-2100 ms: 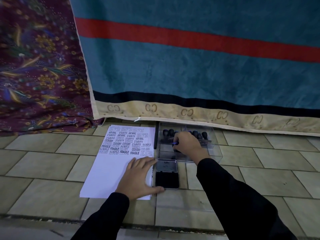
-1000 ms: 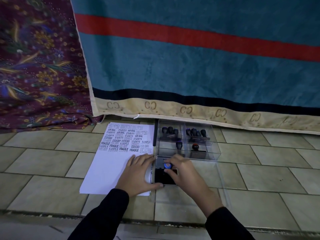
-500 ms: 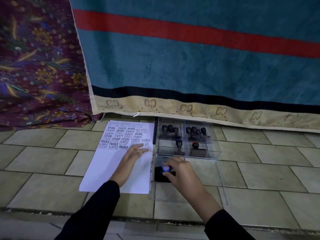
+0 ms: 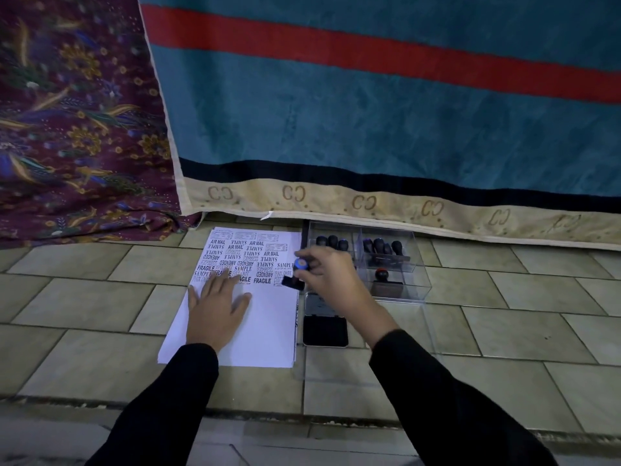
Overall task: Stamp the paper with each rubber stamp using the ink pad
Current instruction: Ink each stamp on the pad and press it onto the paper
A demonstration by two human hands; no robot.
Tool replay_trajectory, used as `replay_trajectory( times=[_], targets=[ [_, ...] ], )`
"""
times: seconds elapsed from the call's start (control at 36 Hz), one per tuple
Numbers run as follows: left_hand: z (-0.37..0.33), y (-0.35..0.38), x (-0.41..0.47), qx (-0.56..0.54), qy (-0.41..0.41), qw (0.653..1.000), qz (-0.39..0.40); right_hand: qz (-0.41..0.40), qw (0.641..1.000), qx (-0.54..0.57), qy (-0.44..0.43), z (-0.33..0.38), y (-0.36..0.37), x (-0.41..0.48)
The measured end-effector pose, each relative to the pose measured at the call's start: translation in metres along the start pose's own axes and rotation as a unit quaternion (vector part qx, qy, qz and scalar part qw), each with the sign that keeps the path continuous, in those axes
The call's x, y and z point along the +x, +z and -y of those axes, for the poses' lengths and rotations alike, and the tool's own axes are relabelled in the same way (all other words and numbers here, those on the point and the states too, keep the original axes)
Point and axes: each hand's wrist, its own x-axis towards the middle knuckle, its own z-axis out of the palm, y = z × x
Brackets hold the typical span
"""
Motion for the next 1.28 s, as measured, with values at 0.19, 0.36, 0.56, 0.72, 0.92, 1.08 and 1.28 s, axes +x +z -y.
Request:
replay_trajectory(
  times=[0.19, 0.36, 0.56, 0.72, 0.92, 1.08, 1.28],
  targets=[
    [-0.001, -0.001, 0.000, -0.001, -0.004, 1.000, -0.006, 0.094, 0.993, -0.068, 0.017, -0.006, 0.026, 0.028],
    [-0.001, -0.002, 0.000, -0.006, -0.008, 1.000, -0.007, 0.112, 0.990, -0.078, 0.017, -0.010, 0.033, 0.033],
    [-0.002, -0.002, 0.000, -0.005, -0.008, 1.000, -0.006, 0.117, 0.988, -0.105, 0.006, -0.013, 0.037, 0.034],
    [-0.002, -0.002, 0.000, -0.004, -0.009, 1.000, -0.004, 0.115, 0.986, -0.117, 0.003, -0.015, 0.038, 0.033],
    [-0.004, -0.002, -0.001, 0.002, -0.010, 1.000, -0.005, 0.118, 0.983, -0.138, 0.009, -0.012, 0.043, 0.029],
    [-0.009, -0.007, 0.004, 0.027, -0.015, 0.999, 0.009, 0.118, 0.983, -0.139, 0.026, -0.010, 0.045, 0.027],
    [-0.018, -0.002, 0.004, 0.021, -0.045, 0.999, 0.000, 0.118, 0.980, -0.148, 0.057, -0.006, 0.047, 0.034]
  ],
)
